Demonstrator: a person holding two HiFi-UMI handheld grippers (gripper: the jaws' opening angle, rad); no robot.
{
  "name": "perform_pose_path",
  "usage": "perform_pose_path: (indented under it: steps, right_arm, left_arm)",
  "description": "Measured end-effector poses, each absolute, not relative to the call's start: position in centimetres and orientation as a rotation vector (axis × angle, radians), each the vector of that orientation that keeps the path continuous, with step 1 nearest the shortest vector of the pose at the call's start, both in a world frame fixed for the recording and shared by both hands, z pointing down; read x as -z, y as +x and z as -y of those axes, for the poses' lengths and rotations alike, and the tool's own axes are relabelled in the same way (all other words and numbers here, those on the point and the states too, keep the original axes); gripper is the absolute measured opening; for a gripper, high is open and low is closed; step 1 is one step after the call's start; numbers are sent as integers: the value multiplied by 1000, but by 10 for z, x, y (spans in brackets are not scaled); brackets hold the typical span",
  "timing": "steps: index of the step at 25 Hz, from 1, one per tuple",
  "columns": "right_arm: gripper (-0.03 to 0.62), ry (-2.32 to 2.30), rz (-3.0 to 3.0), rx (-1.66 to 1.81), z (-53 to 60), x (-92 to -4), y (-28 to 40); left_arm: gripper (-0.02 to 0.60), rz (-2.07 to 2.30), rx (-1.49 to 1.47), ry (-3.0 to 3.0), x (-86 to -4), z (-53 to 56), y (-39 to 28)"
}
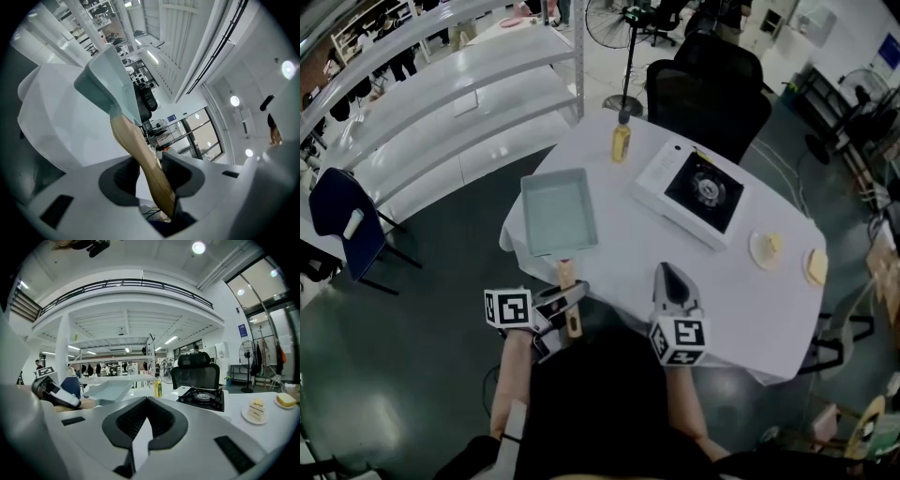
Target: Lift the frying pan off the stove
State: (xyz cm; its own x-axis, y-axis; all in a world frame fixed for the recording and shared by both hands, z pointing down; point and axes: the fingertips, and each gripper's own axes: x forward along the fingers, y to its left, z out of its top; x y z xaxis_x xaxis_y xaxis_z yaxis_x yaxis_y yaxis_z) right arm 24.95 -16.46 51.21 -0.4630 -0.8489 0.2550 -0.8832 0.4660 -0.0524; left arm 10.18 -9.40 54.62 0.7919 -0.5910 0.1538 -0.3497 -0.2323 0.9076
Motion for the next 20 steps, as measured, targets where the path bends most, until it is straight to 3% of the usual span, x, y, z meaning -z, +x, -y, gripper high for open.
perform_pose_path:
  steps: [20]
  right_arm:
    - [5, 1515, 2519, -332, 162, -513, 250]
  left_arm:
    - [149, 667, 271, 1852, -550, 95, 107]
